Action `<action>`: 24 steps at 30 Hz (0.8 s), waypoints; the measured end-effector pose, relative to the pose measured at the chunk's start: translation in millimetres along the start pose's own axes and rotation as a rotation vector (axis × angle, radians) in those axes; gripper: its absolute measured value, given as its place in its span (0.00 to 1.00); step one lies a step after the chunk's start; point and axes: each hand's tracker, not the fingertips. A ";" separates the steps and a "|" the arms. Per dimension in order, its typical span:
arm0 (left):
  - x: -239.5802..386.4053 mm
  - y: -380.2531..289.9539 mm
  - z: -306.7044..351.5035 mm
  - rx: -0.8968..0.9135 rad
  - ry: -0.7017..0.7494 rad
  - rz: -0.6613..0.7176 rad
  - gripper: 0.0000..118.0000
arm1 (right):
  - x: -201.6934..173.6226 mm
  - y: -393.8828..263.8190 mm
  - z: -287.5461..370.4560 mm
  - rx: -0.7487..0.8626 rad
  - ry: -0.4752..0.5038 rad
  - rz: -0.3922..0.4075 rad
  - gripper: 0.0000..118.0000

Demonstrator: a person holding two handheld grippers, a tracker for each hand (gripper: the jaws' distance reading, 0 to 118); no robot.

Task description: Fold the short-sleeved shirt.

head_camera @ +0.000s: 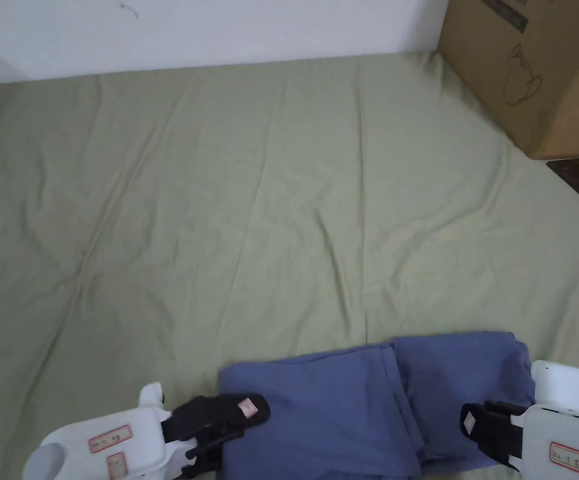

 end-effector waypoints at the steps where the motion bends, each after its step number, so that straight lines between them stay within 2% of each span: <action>1: 31.9 -44.6 -18.7 -0.031 0.096 -0.017 0.20 | -1.7 0.2 -0.3 -0.004 0.000 0.008 0.02; 2: 35.9 -56.9 -23.2 -0.039 0.227 -0.116 0.08 | -3.1 0.3 -0.3 -0.007 -0.001 0.015 0.02; 3: 34.1 -62.2 -20.4 -0.030 0.204 -0.135 0.08 | -5.2 0.1 0.2 -0.010 -0.004 0.019 0.02; 4: 37.7 -68.6 -18.1 -0.028 0.091 -0.078 0.08 | -5.7 -0.1 0.4 -0.011 -0.006 0.020 0.02; 5: 21.9 -27.1 -2.3 -0.020 0.092 -0.084 0.07 | -5.5 -0.2 0.3 -0.014 -0.007 0.021 0.02; 6: 25.4 -20.3 4.0 -0.016 0.108 -0.112 0.07 | -5.6 -0.2 -0.4 -0.017 -0.007 0.021 0.02; 8: 34.5 -14.2 19.8 -0.030 0.240 -0.173 0.06 | -7.2 0.7 -2.8 -0.029 -0.015 0.022 0.02; 11: 55.4 -14.1 56.4 -0.016 0.281 -0.261 0.06 | -10.5 1.0 -3.1 -0.032 -0.022 0.028 0.02; 18: 54.9 19.7 181.6 0.178 0.572 -0.262 0.06 | -18.0 0.4 -7.1 -0.041 -0.012 0.046 0.02; 22: 60.9 17.3 208.2 0.236 0.597 -0.246 0.06 | -22.1 -1.9 -11.6 -0.055 -0.004 0.053 0.02; 24: 74.5 7.5 199.2 0.243 0.595 -0.268 0.06 | -24.4 -3.2 -12.9 -0.062 -0.001 0.061 0.02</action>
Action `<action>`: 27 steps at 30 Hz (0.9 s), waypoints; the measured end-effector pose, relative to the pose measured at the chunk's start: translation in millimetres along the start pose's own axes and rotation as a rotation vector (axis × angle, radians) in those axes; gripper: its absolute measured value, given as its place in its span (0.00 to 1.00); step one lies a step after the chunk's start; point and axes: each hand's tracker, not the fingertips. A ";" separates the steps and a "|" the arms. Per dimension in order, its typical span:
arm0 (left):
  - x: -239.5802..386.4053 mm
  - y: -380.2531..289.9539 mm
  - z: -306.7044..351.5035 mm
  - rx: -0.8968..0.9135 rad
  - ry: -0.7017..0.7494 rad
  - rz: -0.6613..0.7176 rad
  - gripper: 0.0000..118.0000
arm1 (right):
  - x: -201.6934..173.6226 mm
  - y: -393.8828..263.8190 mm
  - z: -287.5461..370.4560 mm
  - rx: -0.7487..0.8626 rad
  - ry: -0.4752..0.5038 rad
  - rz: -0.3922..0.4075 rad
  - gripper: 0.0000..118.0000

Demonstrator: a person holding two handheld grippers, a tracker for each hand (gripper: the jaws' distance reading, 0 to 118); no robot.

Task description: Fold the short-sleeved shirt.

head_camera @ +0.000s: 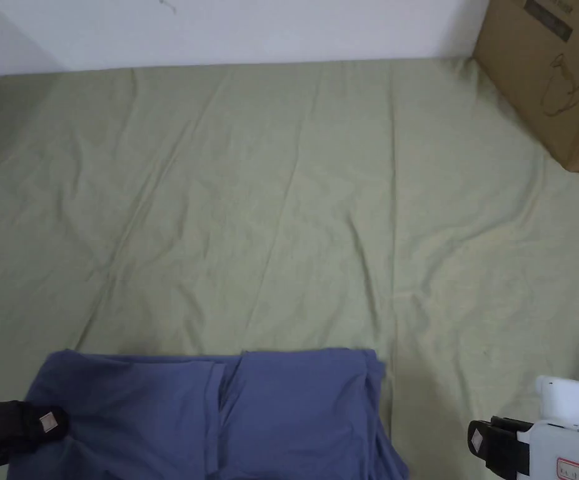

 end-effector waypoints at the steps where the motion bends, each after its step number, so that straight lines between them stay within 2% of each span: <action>1: 12.9 -2.4 1.3 0.007 0.009 -0.016 0.06 | -0.5 -0.3 -0.4 -0.002 0.002 0.002 0.02; 3: 56.5 -10.3 7.4 0.023 0.030 -0.079 0.06 | -0.4 -0.2 -0.7 -0.005 0.007 0.003 0.02; 6: 99.6 -8.5 9.4 0.022 -0.060 -0.117 0.06 | 0.0 0.1 0.8 -0.001 0.014 0.005 0.02; 9: 170.8 -18.3 -9.3 0.020 -0.043 -0.267 0.06 | 4.5 -0.1 4.2 0.009 0.013 -0.001 0.02; 10: 171.9 -14.4 -20.3 -0.011 -0.052 -0.328 0.06 | 7.2 -0.5 5.2 0.013 0.012 -0.006 0.02; 14: 218.0 -33.2 -90.3 -0.100 -0.126 -0.365 0.06 | 19.3 -3.7 8.4 0.019 0.000 -0.033 0.02; 17: 243.3 -58.7 -149.3 -0.220 -0.122 -0.469 0.08 | 32.7 -8.4 11.8 0.024 -0.012 -0.075 0.02; 18: 245.6 -66.2 -167.8 -0.249 -0.119 -0.470 0.16 | 37.1 -9.7 12.3 0.022 -0.017 -0.088 0.02; 19: 248.2 -72.2 -181.6 -0.302 -0.101 -0.451 0.33 | 42.6 -11.2 12.6 0.017 -0.024 -0.097 0.02; 20: 247.0 -76.6 -191.4 -0.352 -0.128 -0.427 0.64 | 47.2 -12.8 13.4 0.013 -0.037 -0.106 0.02; 21: 248.7 -84.2 -198.0 -0.377 -0.165 -0.427 0.81 | 51.1 -14.6 14.3 0.015 -0.046 -0.113 0.02; 22: 250.2 -91.2 -198.9 -0.386 -0.194 -0.422 0.85 | 55.8 -16.2 14.8 0.012 -0.051 -0.124 0.02; 25: 238.6 -83.3 -181.3 -0.338 -0.195 -0.393 0.79 | 66.5 -20.0 15.0 0.005 -0.063 -0.152 0.02; 26: 235.4 -80.1 -169.7 -0.293 -0.186 -0.369 0.62 | 68.1 -20.2 14.2 0.002 -0.067 -0.156 0.02; 27: 226.5 -74.6 -158.3 -0.246 -0.185 -0.347 0.33 | 70.7 -20.5 13.0 0.000 -0.070 -0.159 0.02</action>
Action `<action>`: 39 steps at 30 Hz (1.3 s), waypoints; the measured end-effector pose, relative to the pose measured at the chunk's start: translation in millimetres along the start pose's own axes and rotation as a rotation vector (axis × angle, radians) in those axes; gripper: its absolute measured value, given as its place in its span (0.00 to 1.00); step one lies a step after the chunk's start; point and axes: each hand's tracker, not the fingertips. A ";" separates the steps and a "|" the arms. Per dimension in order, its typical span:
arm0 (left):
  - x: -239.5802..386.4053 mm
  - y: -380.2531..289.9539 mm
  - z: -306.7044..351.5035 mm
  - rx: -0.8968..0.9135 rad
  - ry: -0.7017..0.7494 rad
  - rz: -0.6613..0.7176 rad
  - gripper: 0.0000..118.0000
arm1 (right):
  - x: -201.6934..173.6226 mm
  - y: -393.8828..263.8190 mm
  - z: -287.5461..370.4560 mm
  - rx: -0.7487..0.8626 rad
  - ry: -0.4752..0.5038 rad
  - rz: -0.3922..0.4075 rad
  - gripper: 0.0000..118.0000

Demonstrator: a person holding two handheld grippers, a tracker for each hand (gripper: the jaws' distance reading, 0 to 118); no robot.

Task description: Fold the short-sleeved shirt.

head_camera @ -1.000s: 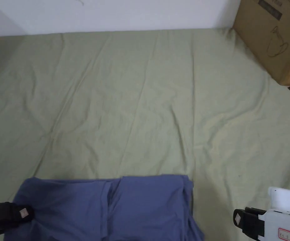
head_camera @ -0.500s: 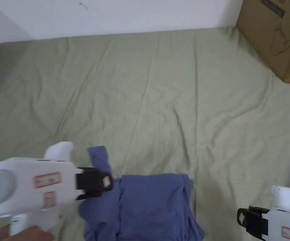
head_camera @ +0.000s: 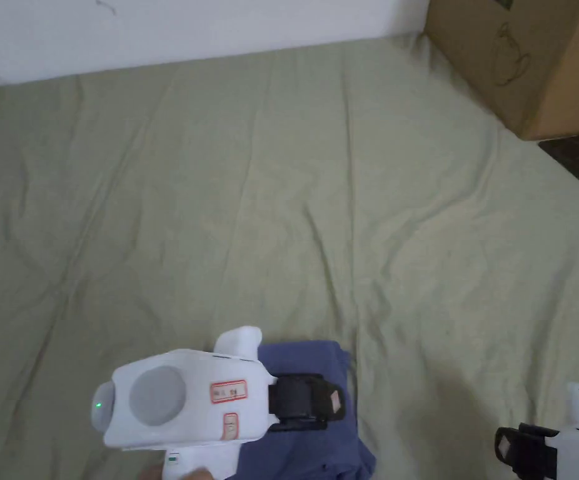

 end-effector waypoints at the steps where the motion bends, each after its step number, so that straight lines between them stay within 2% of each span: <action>1: -8.0 -0.6 13.2 0.041 0.012 0.019 0.05 | 1.0 -0.1 -0.7 0.000 -0.002 -0.001 0.02; 2: -16.1 -1.4 23.3 0.070 0.042 0.035 0.02 | 1.5 -0.1 -1.4 0.000 -0.003 0.000 0.02; 5: -38.3 -1.2 35.0 0.079 0.224 0.037 0.01 | 0.9 1.5 -5.7 0.001 0.000 -0.003 0.02; 6: -45.1 0.2 31.8 0.067 0.243 0.041 0.01 | 0.7 2.3 -7.3 0.000 0.008 -0.005 0.02; 10: -38.5 -2.8 10.1 0.031 0.124 0.057 0.01 | -6.8 5.0 -9.6 0.003 0.018 0.008 0.02; 13: -15.0 -4.2 -25.6 -0.037 0.104 -0.007 0.01 | -11.1 5.9 -7.6 0.010 0.018 0.026 0.02; 15: 2.5 -8.5 -54.5 -0.097 0.040 -0.009 0.00 | -12.7 6.2 -5.2 0.014 0.003 0.045 0.02; 19: 35.2 -15.5 -88.8 -0.137 0.053 -0.055 0.00 | -9.7 5.8 0.0 0.021 -0.001 0.039 0.02; 22: 47.3 -19.4 -102.0 -0.179 -0.044 -0.056 0.00 | -9.5 5.9 3.2 0.022 -0.006 0.039 0.02; 24: 53.3 -26.1 -109.0 -0.196 -0.009 -0.075 0.00 | -10.9 6.1 4.5 0.022 -0.015 0.044 0.02; 27: 46.2 -30.5 -87.7 -0.160 -0.052 -0.072 0.00 | -17.1 9.0 8.5 0.023 -0.013 0.058 0.02; 31: 16.1 -22.8 -17.2 -0.010 -0.068 -0.029 0.00 | -45.8 17.4 12.2 0.036 0.018 0.112 0.02; 35: -34.8 -21.3 57.1 0.133 -0.077 0.034 0.00 | -98.3 27.8 8.3 0.043 0.112 0.232 0.02; 39: -78.4 -36.2 106.0 0.213 -0.014 0.142 0.00 | -158.1 33.9 -8.3 0.026 0.220 0.369 0.02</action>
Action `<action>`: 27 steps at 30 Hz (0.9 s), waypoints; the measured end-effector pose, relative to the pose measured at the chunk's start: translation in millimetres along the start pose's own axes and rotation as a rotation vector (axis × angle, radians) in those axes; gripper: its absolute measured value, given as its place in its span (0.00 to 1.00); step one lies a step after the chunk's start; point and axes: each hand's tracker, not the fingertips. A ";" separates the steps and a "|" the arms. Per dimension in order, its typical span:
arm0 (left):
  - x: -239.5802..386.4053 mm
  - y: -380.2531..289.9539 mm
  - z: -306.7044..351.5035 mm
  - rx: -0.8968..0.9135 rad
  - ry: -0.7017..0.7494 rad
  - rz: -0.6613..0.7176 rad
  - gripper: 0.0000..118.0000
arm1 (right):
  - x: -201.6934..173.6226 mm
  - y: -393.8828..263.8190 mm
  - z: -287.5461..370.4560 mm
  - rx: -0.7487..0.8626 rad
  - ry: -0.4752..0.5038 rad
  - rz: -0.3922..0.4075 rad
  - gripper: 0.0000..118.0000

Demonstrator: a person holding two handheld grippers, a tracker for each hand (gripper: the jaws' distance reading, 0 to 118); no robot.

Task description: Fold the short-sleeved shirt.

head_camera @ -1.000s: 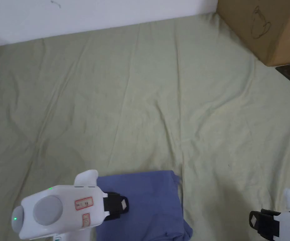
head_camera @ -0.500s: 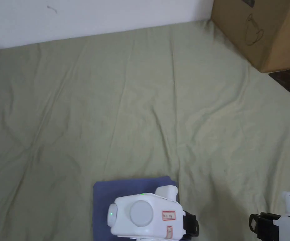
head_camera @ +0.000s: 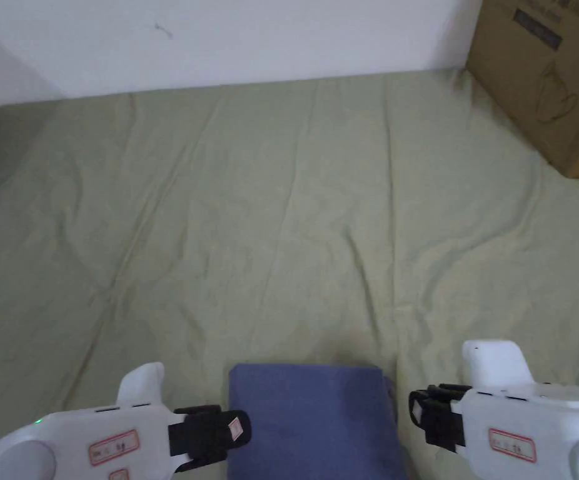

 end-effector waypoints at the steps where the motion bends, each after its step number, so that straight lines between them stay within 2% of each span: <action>1: -12.7 -3.2 7.4 0.008 0.011 0.041 0.00 | -7.6 5.0 -11.2 -0.010 0.025 0.020 0.02; 4: -44.3 -14.0 15.7 0.014 0.009 0.096 0.00 | -28.1 7.5 -51.0 -0.067 0.041 0.074 0.02; 5: -50.8 -17.8 16.2 0.008 0.007 0.102 0.00 | -29.3 4.7 -68.2 -0.101 0.020 0.093 0.02; 8: -60.8 -26.9 8.5 0.008 -0.002 0.155 0.00 | -22.9 -13.2 -108.5 -0.246 -0.131 0.135 0.02; 9: -62.8 -27.8 5.8 0.009 -0.005 0.172 0.00 | -17.0 -17.3 -113.1 -0.242 -0.109 0.124 0.02; 10: -64.8 -27.8 2.8 0.004 -0.018 0.174 0.05 | -15.4 -18.2 -111.2 -0.213 -0.083 0.112 0.02; 13: -65.0 -24.1 -13.7 -0.017 -0.060 0.190 0.65 | -8.5 -10.1 -107.8 -0.204 -0.065 0.072 0.02; 14: -64.5 -20.6 -21.9 -0.039 -0.103 0.200 0.78 | -6.2 -9.0 -108.3 -0.208 -0.058 0.062 0.02; 15: -63.1 -18.2 -29.2 -0.054 -0.142 0.205 0.80 | -4.7 -8.8 -108.2 -0.210 -0.054 0.054 0.02; 19: -60.8 -4.1 -64.0 -0.112 -0.188 0.203 0.81 | -6.3 -11.5 -105.3 -0.198 -0.054 0.046 0.02; 23: -69.8 3.0 -95.0 -0.139 -0.334 0.294 0.82 | -11.3 -11.8 -101.7 -0.200 -0.054 0.041 0.02; 24: -75.1 4.8 -101.0 -0.137 -0.366 0.309 0.77 | -10.8 -11.3 -101.5 -0.201 -0.052 0.035 0.02; 25: -76.2 6.6 -105.5 -0.141 -0.403 0.313 0.64 | -13.6 -11.3 -98.9 -0.200 -0.049 0.026 0.02; 26: -73.7 8.2 -108.4 -0.149 -0.368 0.295 0.29 | -13.2 -10.8 -98.3 -0.200 -0.048 0.016 0.02; 27: -67.6 7.5 -108.8 -0.174 -0.295 0.240 0.27 | -13.1 -9.9 -97.2 -0.201 -0.048 0.007 0.02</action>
